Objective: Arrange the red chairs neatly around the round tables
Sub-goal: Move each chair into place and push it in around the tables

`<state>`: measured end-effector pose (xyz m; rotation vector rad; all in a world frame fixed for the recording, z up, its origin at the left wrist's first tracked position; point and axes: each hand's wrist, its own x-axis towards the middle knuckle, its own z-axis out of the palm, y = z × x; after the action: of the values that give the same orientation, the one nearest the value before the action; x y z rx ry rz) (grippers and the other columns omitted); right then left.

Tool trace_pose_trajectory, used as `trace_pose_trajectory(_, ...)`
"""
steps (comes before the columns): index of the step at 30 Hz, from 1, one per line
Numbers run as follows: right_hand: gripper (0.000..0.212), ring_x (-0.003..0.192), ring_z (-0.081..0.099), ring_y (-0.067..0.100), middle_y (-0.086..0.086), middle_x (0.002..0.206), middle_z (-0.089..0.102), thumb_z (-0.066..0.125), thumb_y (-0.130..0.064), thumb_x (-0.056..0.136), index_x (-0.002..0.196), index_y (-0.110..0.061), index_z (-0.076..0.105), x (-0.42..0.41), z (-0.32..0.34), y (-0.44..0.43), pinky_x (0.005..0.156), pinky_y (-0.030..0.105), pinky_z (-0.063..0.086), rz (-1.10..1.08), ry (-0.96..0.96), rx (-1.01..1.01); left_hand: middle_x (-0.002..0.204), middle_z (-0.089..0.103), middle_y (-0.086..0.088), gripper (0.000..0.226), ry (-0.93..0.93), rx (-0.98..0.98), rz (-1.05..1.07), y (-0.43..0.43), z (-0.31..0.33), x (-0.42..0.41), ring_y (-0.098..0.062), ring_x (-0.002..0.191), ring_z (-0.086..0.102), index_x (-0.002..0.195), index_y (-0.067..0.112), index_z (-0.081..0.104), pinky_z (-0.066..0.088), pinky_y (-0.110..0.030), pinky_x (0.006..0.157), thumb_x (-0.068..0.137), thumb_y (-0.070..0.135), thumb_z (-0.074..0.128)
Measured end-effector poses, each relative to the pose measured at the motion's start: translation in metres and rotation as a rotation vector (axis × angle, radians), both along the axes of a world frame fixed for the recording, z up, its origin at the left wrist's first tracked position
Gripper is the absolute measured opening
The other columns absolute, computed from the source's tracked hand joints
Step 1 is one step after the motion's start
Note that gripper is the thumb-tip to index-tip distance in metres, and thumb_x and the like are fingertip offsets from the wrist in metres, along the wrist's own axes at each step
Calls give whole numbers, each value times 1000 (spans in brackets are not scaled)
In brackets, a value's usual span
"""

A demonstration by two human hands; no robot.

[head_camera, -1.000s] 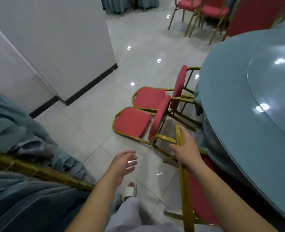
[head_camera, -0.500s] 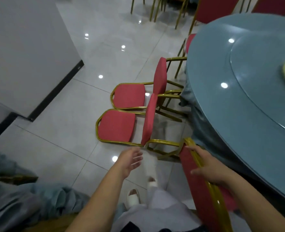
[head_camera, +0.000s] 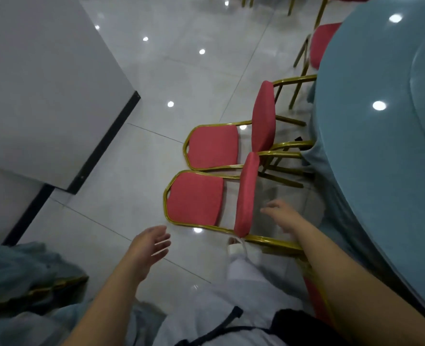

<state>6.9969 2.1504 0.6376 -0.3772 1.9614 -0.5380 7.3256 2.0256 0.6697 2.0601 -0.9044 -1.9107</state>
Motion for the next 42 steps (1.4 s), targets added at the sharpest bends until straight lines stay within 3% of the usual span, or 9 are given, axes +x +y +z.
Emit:
trace_pose_trajectory(6, 60, 116, 57, 31, 14, 133, 58, 77, -31, 85, 134, -5, 53, -5, -81, -30, 102, 47, 48, -209, -157, 213, 108, 70, -14, 20, 0, 121, -52, -19, -48, -38, -29, 100, 68, 113, 12, 66, 56, -34, 74, 96, 21, 60)
trace_pose_trajectory(10, 76, 86, 56, 15, 11, 140, 51, 80, -27, 82, 145, -12, 41, -22, -128, -62, 71, 31, 47, -413, -126, 171, 106, 74, -11, 24, 35, 363, -181, -19, -131, -65, -28, 97, 70, 113, 16, 69, 57, -37, 80, 91, 26, 66)
trace_pose_trajectory(14, 94, 119, 53, 29, 9, 150, 42, 82, -32, 79, 154, -25, 26, -52, -191, -108, 74, 38, 50, -457, -154, 100, 99, 69, -9, 19, 41, 600, -30, -38, -239, -87, -25, 84, 63, 104, 11, 65, 55, -40, 79, 92, 26, 67)
trace_pose_trajectory(19, 59, 104, 69, 28, 4, 117, 71, 75, -46, 80, 133, -25, 58, -95, -256, -188, 83, 43, 56, -390, -225, 38, 117, 58, -11, 50, 174, 822, 37, -30, -352, -133, -27, 101, 59, 109, 20, 58, 58, -51, 81, 79, 56, 74)
trace_pose_trajectory(23, 44, 96, 74, 25, 7, 108, 76, 71, -33, 82, 123, -18, 67, -109, -291, -217, 80, 40, 58, -444, -232, 11, 93, 61, -10, 75, 361, 1014, 267, 5, -407, -165, -27, 83, 59, 97, 10, 53, 51, -37, 71, 59, 69, 80)
trace_pose_trajectory(26, 28, 73, 74, 20, 7, 88, 77, 60, -20, 85, 110, -16, 70, -110, -293, -213, 61, 35, 60, -460, -237, 26, 119, 69, -19, 82, 528, 1144, 557, 27, -427, -185, -37, 111, 65, 124, 7, 60, 51, -48, 97, 69, 65, 75)
trace_pose_trajectory(30, 22, 72, 70, 20, 7, 86, 74, 56, -15, 85, 103, -17, 69, -91, -283, -227, 63, 35, 58, -428, -203, 69, 123, 66, -24, 77, 563, 1144, 593, 21, -436, -191, -43, 121, 57, 131, 7, 60, 39, -60, 107, 71, 51, 79)
trace_pose_trajectory(38, 26, 62, 60, 22, 14, 85, 59, 57, 1, 74, 97, -8, 65, 32, -287, -332, 60, 33, 54, -452, -268, -64, 120, 68, -23, 55, 441, 802, 703, -56, -430, -86, -37, 87, 69, 134, 11, 58, 59, -41, 59, 95, 49, 55)
trace_pose_trajectory(42, 47, 69, 66, 25, 15, 94, 67, 65, 1, 70, 117, 0, 64, 125, -272, -401, 59, 35, 56, -447, -290, -186, 128, 64, -15, 48, 292, 552, 644, -128, -411, 11, -35, 112, 64, 136, 12, 57, 53, -51, 97, 98, 42, 55)
